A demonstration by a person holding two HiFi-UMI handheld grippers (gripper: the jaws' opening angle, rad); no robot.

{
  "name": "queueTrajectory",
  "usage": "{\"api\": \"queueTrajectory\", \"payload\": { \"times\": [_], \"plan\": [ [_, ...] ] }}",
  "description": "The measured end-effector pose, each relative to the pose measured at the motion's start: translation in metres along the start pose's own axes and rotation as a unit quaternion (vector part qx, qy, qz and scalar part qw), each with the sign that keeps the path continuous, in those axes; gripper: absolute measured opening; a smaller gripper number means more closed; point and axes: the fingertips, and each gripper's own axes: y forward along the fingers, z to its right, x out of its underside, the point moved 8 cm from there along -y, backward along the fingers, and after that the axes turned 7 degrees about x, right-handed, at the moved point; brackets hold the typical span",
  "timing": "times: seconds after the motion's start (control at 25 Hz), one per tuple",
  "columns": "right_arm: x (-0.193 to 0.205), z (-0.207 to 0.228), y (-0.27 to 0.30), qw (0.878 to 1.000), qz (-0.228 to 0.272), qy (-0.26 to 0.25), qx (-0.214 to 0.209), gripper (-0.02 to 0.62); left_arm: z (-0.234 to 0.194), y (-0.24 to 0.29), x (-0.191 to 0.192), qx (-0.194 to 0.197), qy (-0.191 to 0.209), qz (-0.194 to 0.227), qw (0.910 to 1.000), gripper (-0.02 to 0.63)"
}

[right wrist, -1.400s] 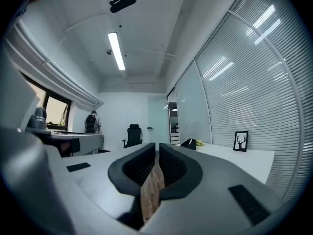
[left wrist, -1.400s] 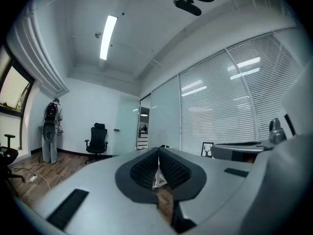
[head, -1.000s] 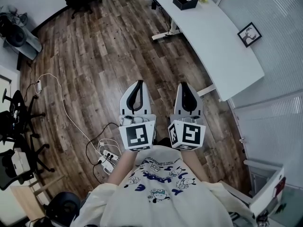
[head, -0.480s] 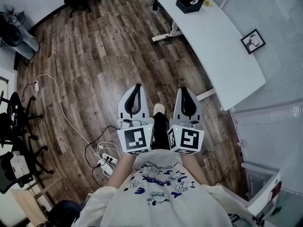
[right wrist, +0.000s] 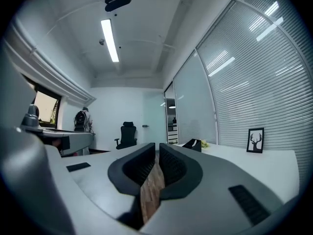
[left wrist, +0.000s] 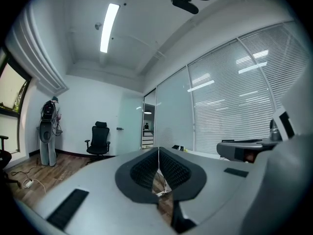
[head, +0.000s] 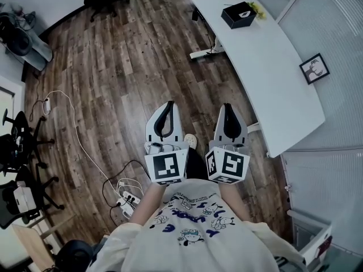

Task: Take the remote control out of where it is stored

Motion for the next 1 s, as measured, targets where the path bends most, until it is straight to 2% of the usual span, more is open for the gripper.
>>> {"api": "queueTrajectory", "payload": {
  "times": [0.16,0.52,1.0],
  "plan": [
    [-0.008,0.009,0.046,1.0,0.004,0.002,-0.002,0.048,-0.007,0.044,-0.004,-0.002,0.016,-0.009,0.9998,0.018],
    [-0.024,0.041,0.144,1.0,0.013,0.001,-0.005,0.048,-0.009,0.151,-0.013,-0.002,0.016,-0.002,0.9999,0.018],
    [-0.029,0.078,0.213,1.0,0.004,0.014,0.015,0.048,0.001,0.231,-0.014,0.014,0.019,-0.014,0.9996,0.018]
  ]
}}
